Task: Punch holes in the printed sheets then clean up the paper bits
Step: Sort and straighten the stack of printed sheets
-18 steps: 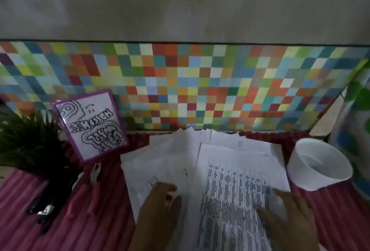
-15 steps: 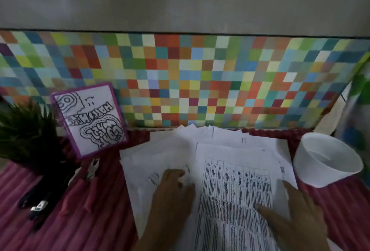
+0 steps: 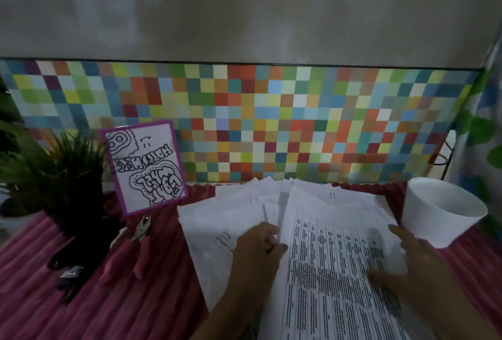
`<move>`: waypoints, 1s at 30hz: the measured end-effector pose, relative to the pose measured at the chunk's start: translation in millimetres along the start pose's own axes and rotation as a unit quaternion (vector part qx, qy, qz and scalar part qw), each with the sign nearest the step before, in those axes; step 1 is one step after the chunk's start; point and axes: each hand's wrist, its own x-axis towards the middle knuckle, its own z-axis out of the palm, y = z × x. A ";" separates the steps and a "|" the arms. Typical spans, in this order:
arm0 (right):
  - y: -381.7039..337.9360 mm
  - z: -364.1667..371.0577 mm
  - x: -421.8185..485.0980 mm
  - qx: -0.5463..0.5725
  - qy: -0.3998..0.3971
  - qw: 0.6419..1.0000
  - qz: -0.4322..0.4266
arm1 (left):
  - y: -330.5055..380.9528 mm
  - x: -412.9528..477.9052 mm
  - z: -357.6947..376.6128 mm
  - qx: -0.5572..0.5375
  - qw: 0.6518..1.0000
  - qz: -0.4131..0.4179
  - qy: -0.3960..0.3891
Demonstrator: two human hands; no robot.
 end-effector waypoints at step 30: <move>-46.8 28.2 52.9 0.160 0.016 0.941 -0.297 | 23.2 14.6 2.2 -0.044 0.998 0.031 -0.032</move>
